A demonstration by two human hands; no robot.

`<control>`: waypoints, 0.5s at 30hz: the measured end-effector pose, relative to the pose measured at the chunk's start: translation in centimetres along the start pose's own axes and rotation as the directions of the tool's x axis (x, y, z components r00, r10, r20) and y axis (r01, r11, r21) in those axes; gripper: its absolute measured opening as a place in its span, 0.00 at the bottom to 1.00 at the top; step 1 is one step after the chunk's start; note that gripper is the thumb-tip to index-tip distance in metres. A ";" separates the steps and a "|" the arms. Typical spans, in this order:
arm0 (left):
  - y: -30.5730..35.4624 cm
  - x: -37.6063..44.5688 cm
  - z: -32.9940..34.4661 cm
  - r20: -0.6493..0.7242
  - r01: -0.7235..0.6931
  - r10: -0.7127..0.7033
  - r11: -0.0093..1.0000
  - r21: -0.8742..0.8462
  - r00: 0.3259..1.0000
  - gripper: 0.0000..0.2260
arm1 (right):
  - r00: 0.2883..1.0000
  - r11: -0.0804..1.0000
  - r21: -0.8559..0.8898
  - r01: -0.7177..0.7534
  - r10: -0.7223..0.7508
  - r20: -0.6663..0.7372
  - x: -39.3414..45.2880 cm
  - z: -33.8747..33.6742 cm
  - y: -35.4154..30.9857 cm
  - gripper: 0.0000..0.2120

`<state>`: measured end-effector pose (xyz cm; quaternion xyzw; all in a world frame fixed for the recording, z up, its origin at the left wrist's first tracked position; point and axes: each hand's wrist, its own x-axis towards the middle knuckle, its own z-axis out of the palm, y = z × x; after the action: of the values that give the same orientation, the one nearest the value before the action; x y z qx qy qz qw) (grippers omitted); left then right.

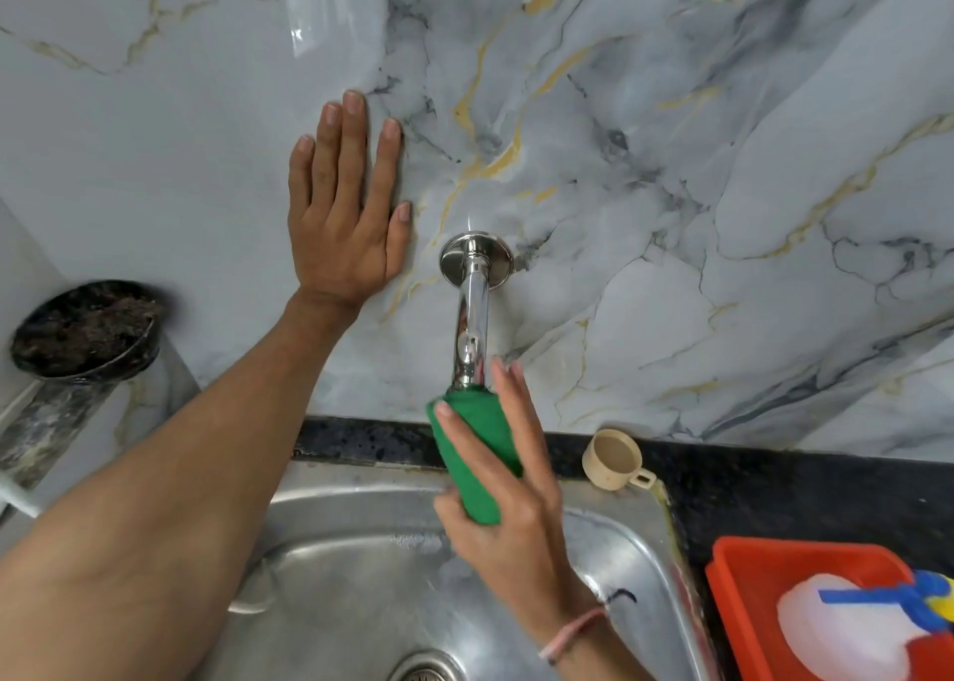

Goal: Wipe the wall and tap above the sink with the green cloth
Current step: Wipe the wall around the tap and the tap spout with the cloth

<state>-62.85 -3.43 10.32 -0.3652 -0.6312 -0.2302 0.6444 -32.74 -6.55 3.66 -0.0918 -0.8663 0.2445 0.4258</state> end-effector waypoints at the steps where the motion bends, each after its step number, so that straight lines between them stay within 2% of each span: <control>1: 0.0 -0.1 0.1 -0.003 0.002 -0.002 1.000 0.000 1.000 0.30 | 0.994 0.980 0.167 -0.106 0.111 -0.023 -1.0 -0.4 0.1 0.39; 2: 0.0 -0.2 0.1 -0.004 0.004 -0.004 1.000 0.000 1.000 0.30 | 0.962 0.891 0.382 -0.245 0.273 -0.020 -2.0 -0.9 0.2 0.39; 3: 0.0 -0.2 0.1 -0.005 0.004 -0.004 1.000 -0.001 1.000 0.30 | 0.885 0.690 0.616 -0.381 0.465 0.028 -2.3 -1.5 0.3 0.39; 4: 0.0 -0.2 0.1 -0.007 0.005 -0.005 1.000 0.002 1.000 0.30 | 0.766 0.390 0.797 -0.462 0.629 0.136 -1.9 -1.9 0.5 0.36; 5: 0.0 -0.2 0.2 -0.012 0.005 -0.005 1.000 0.003 1.000 0.30 | 0.627 0.092 0.871 -0.483 0.730 0.271 -0.9 -2.3 1.0 0.30; 6: 0.0 -0.1 0.2 -0.018 0.004 -0.004 1.000 0.000 1.000 0.30 | 0.503 -0.132 0.861 -0.491 0.763 0.405 0.5 -2.6 1.8 0.22; 7: 0.1 -0.1 0.2 -0.022 0.003 -0.003 1.000 -0.006 1.000 0.30 | 0.404 -0.281 0.803 -0.526 0.748 0.527 2.4 -2.9 2.5 0.17; 8: 0.1 -0.1 0.2 -0.024 0.003 -0.003 1.000 -0.007 1.000 0.30 | 0.343 -0.353 0.730 -0.585 0.708 0.617 4.7 -3.0 3.2 0.22; 9: 0.1 -0.1 0.2 -0.023 0.004 -0.004 1.000 0.000 1.000 0.30 | 0.321 -0.388 0.657 -0.646 0.643 0.695 7.0 -3.1 3.7 0.29; 11: 0.0 0.0 0.2 -0.015 0.002 -0.002 1.000 0.005 1.000 0.30 | 0.356 -0.394 0.552 -0.735 0.467 0.809 11.0 -2.4 4.1 0.40; 13: -0.1 -0.1 0.2 -0.013 -0.003 0.003 1.000 0.008 1.000 0.31 | 0.398 -0.388 0.511 -0.767 0.337 0.853 13.1 -1.5 4.1 0.51; 15: -0.1 -0.1 0.2 -0.004 -0.003 0.003 1.000 0.015 1.000 0.31 | 0.425 -0.399 0.509 -0.763 0.284 0.860 13.6 -1.0 3.8 0.56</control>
<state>-63.09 -3.32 10.18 -0.3606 -0.6310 -0.2253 0.6489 -40.57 2.10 11.66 -0.1577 -0.3156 0.9357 0.0024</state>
